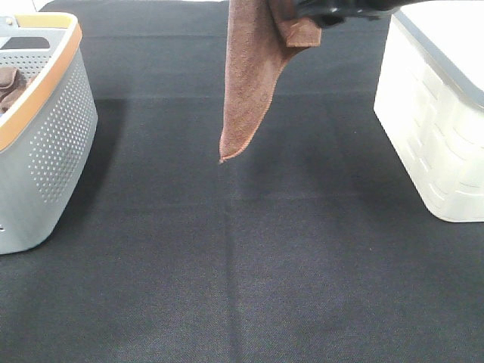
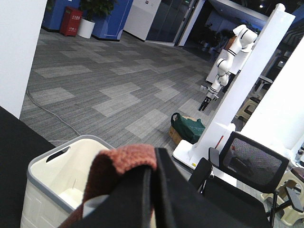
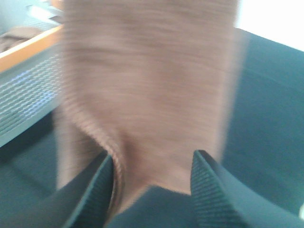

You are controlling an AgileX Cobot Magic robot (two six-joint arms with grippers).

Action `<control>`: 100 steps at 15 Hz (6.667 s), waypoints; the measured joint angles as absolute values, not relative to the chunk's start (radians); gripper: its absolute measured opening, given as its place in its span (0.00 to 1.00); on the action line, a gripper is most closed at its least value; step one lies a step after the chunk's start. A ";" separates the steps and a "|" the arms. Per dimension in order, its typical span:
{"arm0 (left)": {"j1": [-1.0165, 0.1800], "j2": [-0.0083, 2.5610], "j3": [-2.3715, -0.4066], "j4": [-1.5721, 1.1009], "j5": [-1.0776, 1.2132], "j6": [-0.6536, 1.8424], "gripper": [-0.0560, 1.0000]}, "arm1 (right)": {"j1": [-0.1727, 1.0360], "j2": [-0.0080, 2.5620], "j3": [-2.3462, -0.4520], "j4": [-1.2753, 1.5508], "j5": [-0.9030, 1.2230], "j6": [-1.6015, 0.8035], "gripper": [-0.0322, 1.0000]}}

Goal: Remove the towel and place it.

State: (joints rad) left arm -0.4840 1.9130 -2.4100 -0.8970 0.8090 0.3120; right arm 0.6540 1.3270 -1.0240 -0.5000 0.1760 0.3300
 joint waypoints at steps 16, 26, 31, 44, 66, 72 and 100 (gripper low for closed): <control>-0.484 1.913 -2.410 -0.903 0.818 0.312 0.05 | 0.687 1.336 -1.024 -0.531 0.236 0.330 0.50; -0.484 1.913 -2.410 -0.924 0.837 0.312 0.05 | 0.687 1.385 -1.024 -0.933 0.286 0.728 0.49; -0.484 1.913 -2.410 -0.925 0.837 0.312 0.05 | 0.687 1.396 -1.042 -1.003 0.259 0.793 0.39; -0.487 1.913 -2.410 -0.520 1.014 0.190 0.05 | 0.687 1.446 -1.082 -0.817 0.302 0.689 0.03; -0.390 2.037 -2.185 0.199 0.762 -0.030 0.05 | 0.668 1.695 -1.384 -1.516 0.627 0.867 0.03; -0.345 2.202 -2.185 0.216 0.465 -0.030 0.05 | 0.466 1.909 -1.545 -1.726 0.341 1.489 0.03; -0.396 2.218 -1.698 -0.153 1.201 0.019 0.05 | 0.426 1.958 -1.219 -0.048 0.750 0.125 0.03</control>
